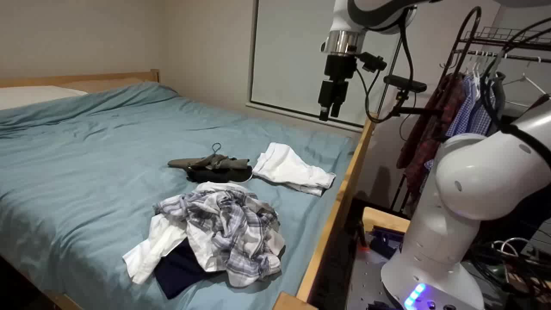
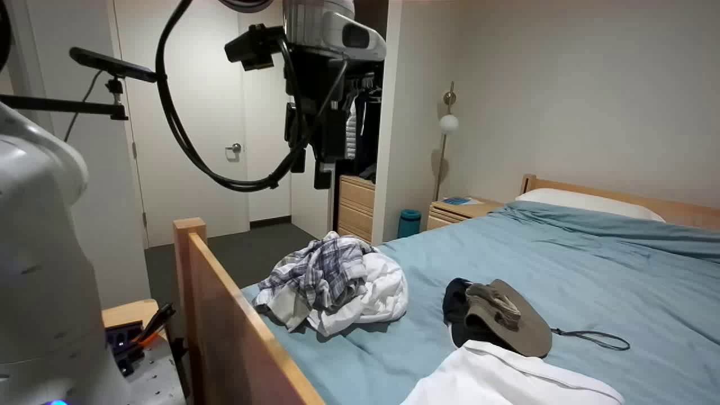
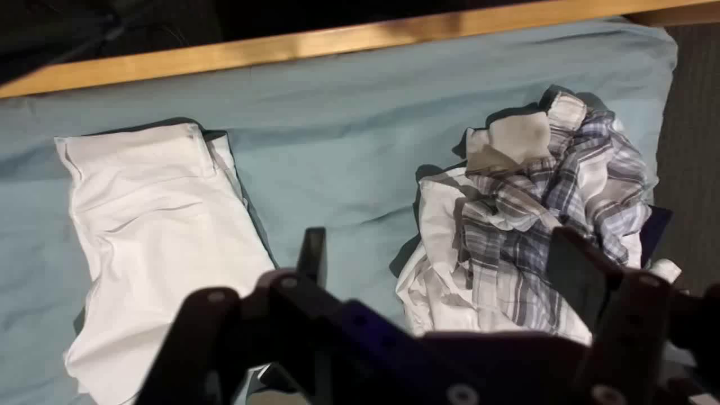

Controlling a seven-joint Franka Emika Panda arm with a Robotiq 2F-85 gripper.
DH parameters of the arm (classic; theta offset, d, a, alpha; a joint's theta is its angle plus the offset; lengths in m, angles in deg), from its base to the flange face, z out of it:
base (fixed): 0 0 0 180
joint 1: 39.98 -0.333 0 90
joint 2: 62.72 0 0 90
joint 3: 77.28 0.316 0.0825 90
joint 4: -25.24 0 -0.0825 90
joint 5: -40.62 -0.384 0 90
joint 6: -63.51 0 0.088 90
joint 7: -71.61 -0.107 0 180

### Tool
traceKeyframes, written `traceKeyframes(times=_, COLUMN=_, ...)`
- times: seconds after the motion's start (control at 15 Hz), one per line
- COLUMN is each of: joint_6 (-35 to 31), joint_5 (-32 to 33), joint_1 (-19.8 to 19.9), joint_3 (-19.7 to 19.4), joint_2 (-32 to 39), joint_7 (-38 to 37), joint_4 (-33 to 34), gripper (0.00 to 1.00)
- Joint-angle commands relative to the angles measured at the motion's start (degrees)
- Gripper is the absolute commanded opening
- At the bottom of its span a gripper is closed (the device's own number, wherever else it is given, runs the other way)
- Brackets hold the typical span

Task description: Move the grey hat forward

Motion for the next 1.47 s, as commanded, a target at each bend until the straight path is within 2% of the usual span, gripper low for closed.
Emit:
traceKeyframes(times=0.0, joint_6=0.10, joint_5=-0.22, joint_1=0.38, joint_3=0.30, joint_2=0.10, joint_7=0.22, joint_4=0.11, gripper=1.00)
traceKeyframes(times=0.13, joint_6=0.10, joint_5=-0.22, joint_1=0.38, joint_3=0.30, joint_2=0.10, joint_7=0.22, joint_4=0.11, gripper=1.00)
traceKeyframes(times=0.27, joint_6=-0.87, joint_5=0.09, joint_1=-0.02, joint_3=0.31, joint_2=3.86, joint_7=0.23, joint_4=3.34, gripper=1.00)
traceKeyframes(times=0.53, joint_6=-7.42, joint_5=-0.60, joint_1=-2.60, joint_3=0.05, joint_2=16.43, joint_7=1.59, joint_4=12.90, gripper=1.00)
traceKeyframes(times=0.6, joint_6=-7.73, joint_5=-0.83, joint_1=-4.34, joint_3=-0.84, joint_2=19.29, joint_7=1.68, joint_4=15.08, gripper=1.00)
traceKeyframes(times=0.8, joint_6=-4.05, joint_5=-1.14, joint_1=-7.82, joint_3=-1.06, joint_2=29.61, joint_7=3.77, joint_4=23.37, gripper=1.00)
traceKeyframes(times=0.87, joint_6=-3.05, joint_5=-1.16, joint_1=-5.99, joint_3=1.09, joint_2=32.71, joint_7=4.04, joint_4=26.44, gripper=1.00)
traceKeyframes(times=0.93, joint_6=-6.42, joint_5=-0.81, joint_1=-5.00, joint_3=1.47, joint_2=25.62, joint_7=1.53, joint_4=19.26, gripper=1.00)
traceKeyframes(times=1.13, joint_6=-5.02, joint_5=-0.60, joint_1=-5.09, joint_3=2.56, joint_2=32.68, joint_7=1.77, joint_4=24.92, gripper=1.00)
traceKeyframes(times=1.33, joint_6=-4.50, joint_5=-0.58, joint_1=-4.92, joint_3=2.50, joint_2=33.29, joint_7=2.33, joint_4=25.89, gripper=1.00)
traceKeyframes(times=1.4, joint_6=-4.64, joint_5=-1.93, joint_1=-5.07, joint_3=2.79, joint_2=34.84, joint_7=0.20, joint_4=26.36, gripper=1.00)
